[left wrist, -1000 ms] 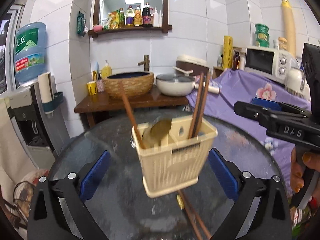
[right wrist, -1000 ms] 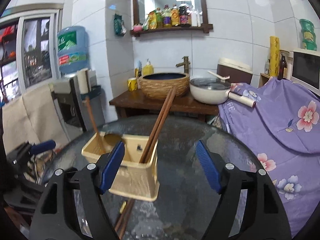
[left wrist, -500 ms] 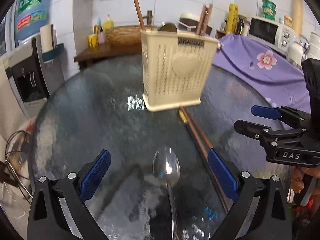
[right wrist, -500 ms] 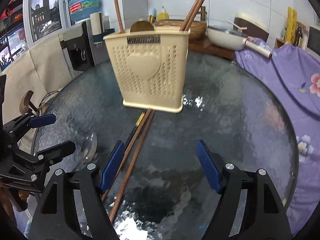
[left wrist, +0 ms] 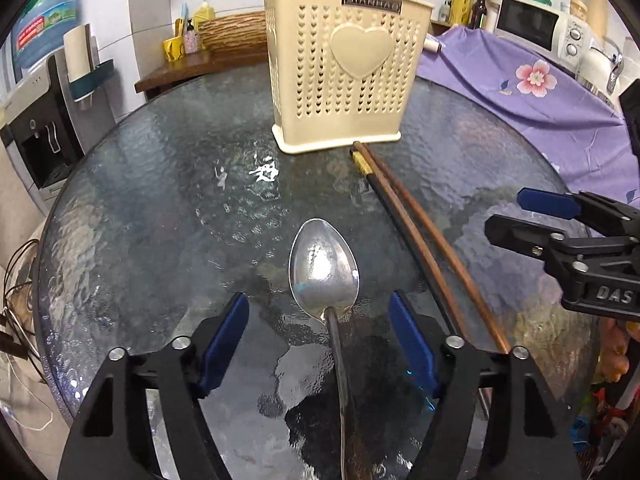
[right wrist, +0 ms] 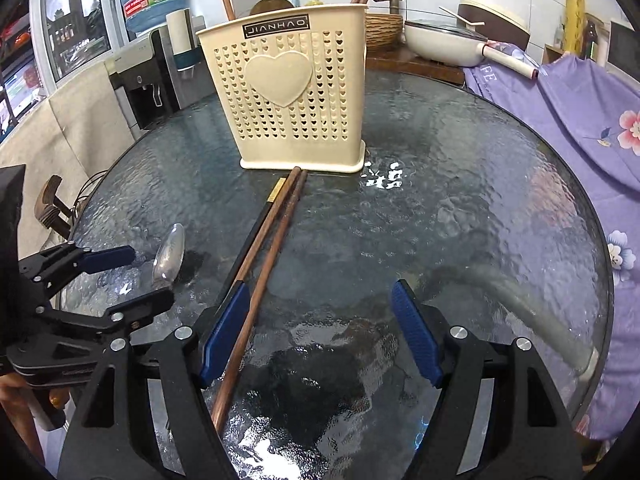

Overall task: Organize utensils
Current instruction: 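Move the left tool to a silver spoon while the right tool moves to a brown chopstick, then grasp the silver spoon with the left tool while the right tool grasps the brown chopstick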

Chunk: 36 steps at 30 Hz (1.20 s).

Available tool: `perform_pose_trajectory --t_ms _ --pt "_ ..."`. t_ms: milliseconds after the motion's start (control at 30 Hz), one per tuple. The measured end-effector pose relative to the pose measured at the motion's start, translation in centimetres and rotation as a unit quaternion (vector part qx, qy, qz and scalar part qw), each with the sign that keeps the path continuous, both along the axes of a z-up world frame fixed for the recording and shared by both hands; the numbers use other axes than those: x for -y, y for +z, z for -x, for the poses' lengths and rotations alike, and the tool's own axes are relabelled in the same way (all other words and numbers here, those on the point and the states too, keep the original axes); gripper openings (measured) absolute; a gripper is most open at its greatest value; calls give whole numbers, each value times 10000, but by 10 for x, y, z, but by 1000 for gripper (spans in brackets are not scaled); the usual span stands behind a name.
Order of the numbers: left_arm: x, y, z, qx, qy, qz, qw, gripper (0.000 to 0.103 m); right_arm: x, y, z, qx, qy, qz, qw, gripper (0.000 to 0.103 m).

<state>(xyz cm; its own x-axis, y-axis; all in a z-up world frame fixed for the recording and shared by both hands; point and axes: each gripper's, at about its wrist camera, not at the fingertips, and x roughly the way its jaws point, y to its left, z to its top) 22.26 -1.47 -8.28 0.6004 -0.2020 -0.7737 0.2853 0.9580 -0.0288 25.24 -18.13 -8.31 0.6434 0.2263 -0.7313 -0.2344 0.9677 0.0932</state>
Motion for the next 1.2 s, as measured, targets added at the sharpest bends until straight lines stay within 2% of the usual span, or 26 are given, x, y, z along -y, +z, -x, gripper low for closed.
perform_pose_trajectory --t_ms 133,200,300,433,600,700,933,1100,1200 --pt "5 0 -4 30 28 -16 10000 62 -2 0 0 -10 40 69 10000 73" --pt "7 0 -7 35 48 -17 10000 54 -3 -1 -1 -29 32 58 10000 73" --pt "7 2 -12 11 92 79 9999 47 -4 0 0 -71 73 7 9999 68" --pt "6 3 -16 29 149 82 9999 37 -11 2 12 -62 238 22 9997 68" --pt "5 3 -18 41 169 116 9998 37 -19 -5 18 -73 278 100 9995 67" --pt "5 3 -19 39 161 129 9998 37 -21 -10 9 -176 244 31 9995 63" --pt "2 3 -18 33 172 148 9997 37 -31 -21 -12 -296 163 262 9991 51" --pt "0 2 -18 42 180 141 9997 37 -35 -22 -25 -323 115 357 9988 48" --pt "0 2 -18 49 177 146 9997 37 -44 -22 -38 -327 174 506 9980 40"
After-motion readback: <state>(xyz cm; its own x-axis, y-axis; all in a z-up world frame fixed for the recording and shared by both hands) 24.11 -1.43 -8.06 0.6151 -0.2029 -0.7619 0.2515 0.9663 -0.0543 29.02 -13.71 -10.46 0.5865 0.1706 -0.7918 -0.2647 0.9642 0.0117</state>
